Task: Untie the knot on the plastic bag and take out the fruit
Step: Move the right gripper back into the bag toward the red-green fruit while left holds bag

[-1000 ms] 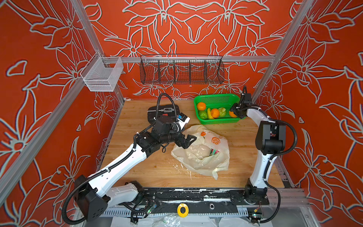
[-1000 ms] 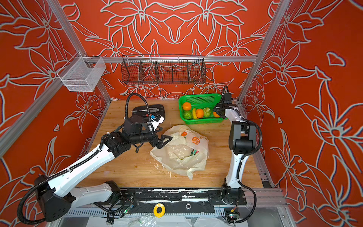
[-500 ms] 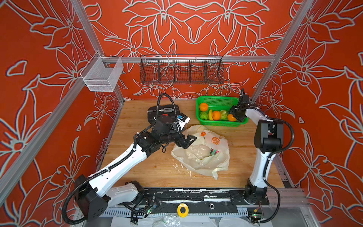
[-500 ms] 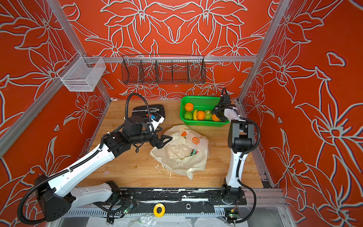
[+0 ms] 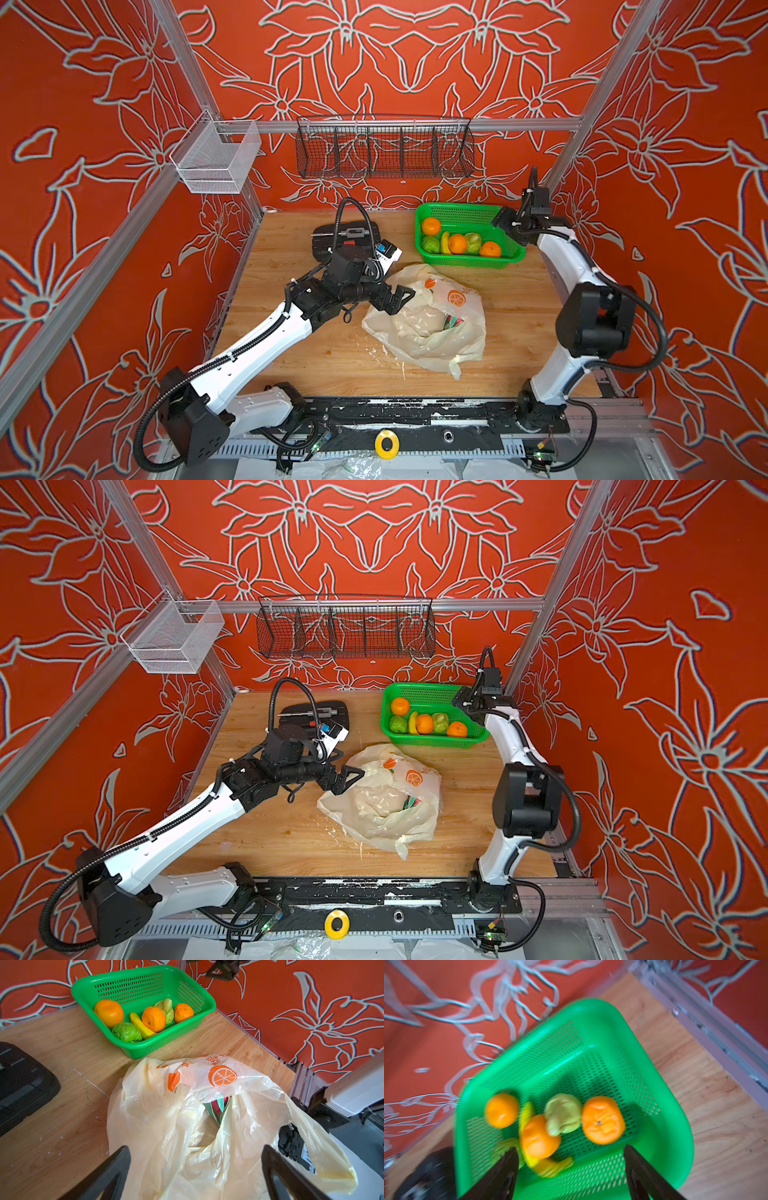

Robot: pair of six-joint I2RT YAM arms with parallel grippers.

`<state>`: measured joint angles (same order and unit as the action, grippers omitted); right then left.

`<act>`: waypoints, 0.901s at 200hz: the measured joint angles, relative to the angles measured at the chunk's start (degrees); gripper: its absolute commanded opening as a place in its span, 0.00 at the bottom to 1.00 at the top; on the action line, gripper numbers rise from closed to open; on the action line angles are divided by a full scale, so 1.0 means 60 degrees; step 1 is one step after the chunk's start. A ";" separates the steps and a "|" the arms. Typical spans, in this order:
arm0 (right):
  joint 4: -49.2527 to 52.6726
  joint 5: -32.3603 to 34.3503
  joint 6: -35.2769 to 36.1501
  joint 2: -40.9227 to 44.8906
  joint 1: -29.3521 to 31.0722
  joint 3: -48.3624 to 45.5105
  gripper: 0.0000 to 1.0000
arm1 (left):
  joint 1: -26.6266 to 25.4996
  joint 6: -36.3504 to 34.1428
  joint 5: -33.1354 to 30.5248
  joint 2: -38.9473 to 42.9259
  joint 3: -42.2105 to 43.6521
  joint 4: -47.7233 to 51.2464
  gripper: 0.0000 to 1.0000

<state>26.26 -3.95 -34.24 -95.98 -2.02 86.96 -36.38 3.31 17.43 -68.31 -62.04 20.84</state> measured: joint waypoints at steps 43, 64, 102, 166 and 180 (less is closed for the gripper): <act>-0.0193 -0.0270 0.0259 0.3071 0.1388 -0.1639 0.81 | 0.0000 0.0055 -0.0379 -0.0696 -0.0557 0.0532 0.97; 0.0087 -0.0510 0.0393 0.4047 0.2233 -0.2106 0.80 | 0.0000 0.0055 -0.0408 -0.1086 -0.0769 0.0747 0.97; 0.1392 -0.0681 0.0426 0.5672 0.3785 -0.3075 0.78 | 0.0000 0.0051 -0.0616 -0.1956 -0.1249 0.1322 0.98; 0.4164 -0.0863 0.0171 0.6470 0.6116 -0.3526 0.76 | -0.0222 -0.0193 -0.1406 -0.3279 -0.1894 0.2153 0.98; 0.4477 -0.0852 0.0120 0.6258 0.6594 -0.3559 0.76 | -0.0474 -0.0444 -0.1869 -0.3417 -0.1927 0.2317 0.98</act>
<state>53.12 -9.06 -33.52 -58.43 37.54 65.60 -39.22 0.64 6.22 -88.82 -73.60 34.74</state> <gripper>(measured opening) 0.761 0.984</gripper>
